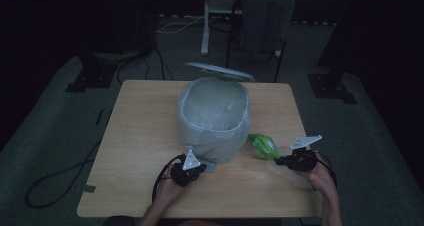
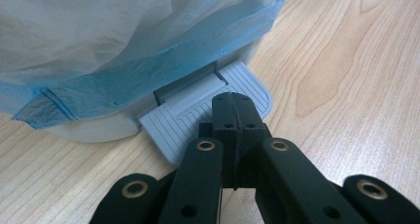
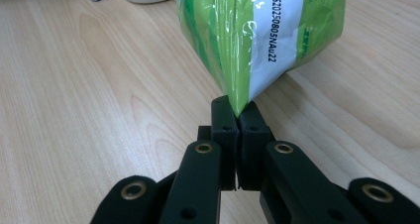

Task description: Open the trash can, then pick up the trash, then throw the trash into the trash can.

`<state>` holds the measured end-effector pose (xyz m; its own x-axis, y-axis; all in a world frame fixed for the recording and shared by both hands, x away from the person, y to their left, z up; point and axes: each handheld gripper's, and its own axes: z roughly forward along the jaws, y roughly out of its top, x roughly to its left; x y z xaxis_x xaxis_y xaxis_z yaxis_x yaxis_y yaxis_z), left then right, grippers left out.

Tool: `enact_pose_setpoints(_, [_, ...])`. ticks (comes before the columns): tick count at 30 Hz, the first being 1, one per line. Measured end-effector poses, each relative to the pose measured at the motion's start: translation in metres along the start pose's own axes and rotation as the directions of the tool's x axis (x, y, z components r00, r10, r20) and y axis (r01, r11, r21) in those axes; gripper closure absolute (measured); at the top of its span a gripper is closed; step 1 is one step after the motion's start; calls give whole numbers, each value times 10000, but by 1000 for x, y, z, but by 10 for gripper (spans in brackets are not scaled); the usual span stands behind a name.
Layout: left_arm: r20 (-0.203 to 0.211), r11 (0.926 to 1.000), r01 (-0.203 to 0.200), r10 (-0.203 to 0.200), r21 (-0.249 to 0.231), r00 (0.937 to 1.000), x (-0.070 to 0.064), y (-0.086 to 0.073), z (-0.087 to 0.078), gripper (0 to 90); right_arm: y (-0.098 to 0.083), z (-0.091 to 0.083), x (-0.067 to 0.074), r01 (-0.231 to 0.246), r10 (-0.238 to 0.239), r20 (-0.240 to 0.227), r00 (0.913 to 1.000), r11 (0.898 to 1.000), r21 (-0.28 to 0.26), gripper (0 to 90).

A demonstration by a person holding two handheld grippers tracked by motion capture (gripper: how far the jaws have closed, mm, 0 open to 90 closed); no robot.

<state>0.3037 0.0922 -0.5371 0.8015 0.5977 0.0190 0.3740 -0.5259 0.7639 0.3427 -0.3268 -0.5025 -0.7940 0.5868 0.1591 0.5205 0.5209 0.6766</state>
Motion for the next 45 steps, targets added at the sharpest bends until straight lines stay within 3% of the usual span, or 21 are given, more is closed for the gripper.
enact_pose_setpoints(24, [3,10000,-13,13,2,10000,0,0,0,900,9,-22,5,95,-13,865,9963,9955,-942,881])
enact_pose_setpoints(45, [8,10000,-6,6,4,10000,0,0,0,900,16,-36,9,156,38,1309,9914,9891,-1465,882])
